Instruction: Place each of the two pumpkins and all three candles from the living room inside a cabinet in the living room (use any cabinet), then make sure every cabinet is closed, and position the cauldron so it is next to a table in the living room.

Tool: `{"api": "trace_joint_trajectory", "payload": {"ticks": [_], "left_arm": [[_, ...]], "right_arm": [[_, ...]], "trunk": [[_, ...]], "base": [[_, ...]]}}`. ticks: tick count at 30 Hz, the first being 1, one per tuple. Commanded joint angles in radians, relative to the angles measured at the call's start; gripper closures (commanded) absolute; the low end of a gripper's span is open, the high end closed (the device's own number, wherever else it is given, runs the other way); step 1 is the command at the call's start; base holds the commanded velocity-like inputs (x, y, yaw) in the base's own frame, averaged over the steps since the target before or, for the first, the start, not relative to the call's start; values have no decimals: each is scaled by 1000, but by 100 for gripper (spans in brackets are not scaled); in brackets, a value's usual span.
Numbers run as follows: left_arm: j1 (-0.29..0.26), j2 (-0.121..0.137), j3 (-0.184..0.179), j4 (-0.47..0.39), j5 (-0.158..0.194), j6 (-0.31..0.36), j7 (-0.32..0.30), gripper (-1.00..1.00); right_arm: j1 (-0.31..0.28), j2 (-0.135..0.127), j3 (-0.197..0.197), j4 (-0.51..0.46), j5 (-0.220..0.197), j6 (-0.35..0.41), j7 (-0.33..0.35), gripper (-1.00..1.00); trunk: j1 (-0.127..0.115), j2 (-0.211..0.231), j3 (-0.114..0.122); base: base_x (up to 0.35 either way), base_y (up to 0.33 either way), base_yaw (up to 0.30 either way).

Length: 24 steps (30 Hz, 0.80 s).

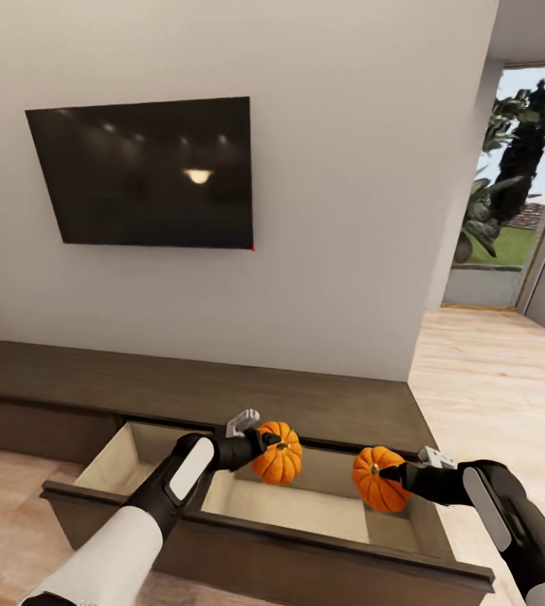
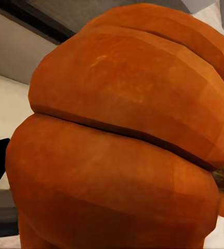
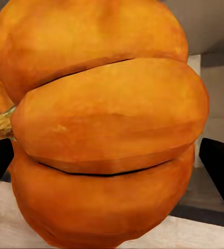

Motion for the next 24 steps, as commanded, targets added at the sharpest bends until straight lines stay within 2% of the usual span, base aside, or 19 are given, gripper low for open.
{"api": "trace_joint_trajectory", "payload": {"ticks": [1, 5, 8, 9, 12, 20, 23, 24], "left_arm": [[-3, 0, -2, 23, 1, 6, -4, 100], [-4, 0, -50, 45, 1, 12, -6, 100], [-1, 0, -78, 49, 3, 17, -9, 100], [1, 3, -86, 51, 4, 19, -10, 100], [3, 4, -87, 52, 4, 19, -8, 100], [6, 12, -85, 54, 8, 19, -7, 100], [10, 18, -80, 54, 8, 20, -10, 100], [10, 18, -80, 54, 8, 20, -10, 100]], "right_arm": [[-11, 5, -2, 28, 2, 4, 10, 100], [-30, 30, 0, 78, 8, 4, 10, 100], [-36, 53, 4, 90, 13, 3, 10, 100], [-43, 90, 8, 94, 13, 0, 10, 100], [-46, 126, 10, 95, 15, -2, 10, 100], [-46, 132, 14, 95, 15, -13, 13, 100], [-45, 133, 15, 95, 66, -17, 16, 100], [-45, 133, 15, 95, 68, -17, 16, 100]], "trunk": [[0, -1, -1], [0, -1, -1], [0, -1, -1], [0, -1, -1], [0, -1, -1], [0, -1, -1], [0, -1, -1], [0, -1, -1]], "base": [[335, -78, 0], [242, -49, -14], [61, -12, -192], [8, -1, -285], [3, -1, -234], [0, 31, -74], [0, 209, -280], [0, 97, -295]]}}
